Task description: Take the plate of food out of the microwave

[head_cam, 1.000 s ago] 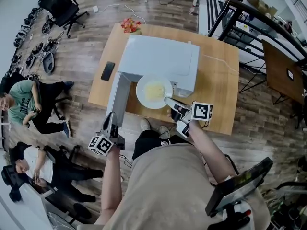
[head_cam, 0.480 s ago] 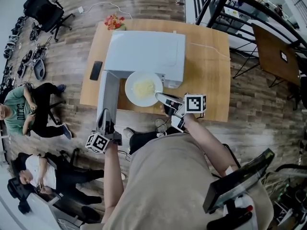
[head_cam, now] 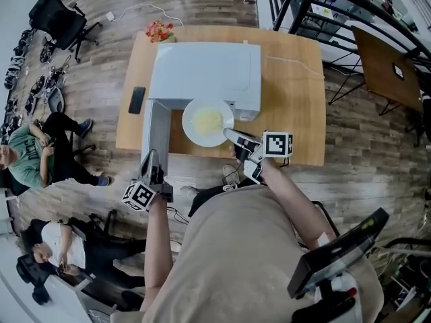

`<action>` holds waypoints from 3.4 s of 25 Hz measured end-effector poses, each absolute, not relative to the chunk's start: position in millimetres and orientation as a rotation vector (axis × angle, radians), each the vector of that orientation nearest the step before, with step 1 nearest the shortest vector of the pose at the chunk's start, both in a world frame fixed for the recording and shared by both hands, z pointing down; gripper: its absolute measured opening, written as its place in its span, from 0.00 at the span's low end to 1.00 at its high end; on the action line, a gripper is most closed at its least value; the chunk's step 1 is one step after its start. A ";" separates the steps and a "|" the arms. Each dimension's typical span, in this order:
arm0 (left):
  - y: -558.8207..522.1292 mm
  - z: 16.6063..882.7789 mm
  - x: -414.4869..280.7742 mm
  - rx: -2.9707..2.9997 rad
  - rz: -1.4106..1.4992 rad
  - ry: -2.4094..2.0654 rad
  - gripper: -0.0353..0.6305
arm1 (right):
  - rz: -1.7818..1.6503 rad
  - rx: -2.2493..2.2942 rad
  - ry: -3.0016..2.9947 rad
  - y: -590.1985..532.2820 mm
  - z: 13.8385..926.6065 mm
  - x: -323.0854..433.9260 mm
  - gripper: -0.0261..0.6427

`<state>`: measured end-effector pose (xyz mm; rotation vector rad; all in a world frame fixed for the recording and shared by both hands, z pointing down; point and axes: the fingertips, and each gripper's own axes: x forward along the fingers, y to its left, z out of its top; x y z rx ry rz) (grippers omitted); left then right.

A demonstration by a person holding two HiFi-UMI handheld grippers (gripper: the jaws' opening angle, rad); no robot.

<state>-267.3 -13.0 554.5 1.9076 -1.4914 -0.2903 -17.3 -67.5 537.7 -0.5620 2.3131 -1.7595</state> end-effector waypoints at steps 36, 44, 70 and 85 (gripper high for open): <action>-40.8 561.4 -220.1 1.990 -0.102 -1.427 0.06 | -2.043 -0.764 2.429 -75.5 694.2 -43.5 0.07; -47.0 568.0 -195.8 2.017 -0.040 -1.407 0.06 | -2.185 -0.827 2.311 -78.1 754.1 -41.6 0.07; 2.5 600.7 -204.6 1.883 0.055 -1.432 0.06 | -2.356 -1.100 2.280 -60.3 881.1 -65.1 0.07; 22.9 601.9 -204.4 1.854 0.044 -1.435 0.06 | -2.218 -1.153 2.769 -46.6 891.4 -91.0 0.79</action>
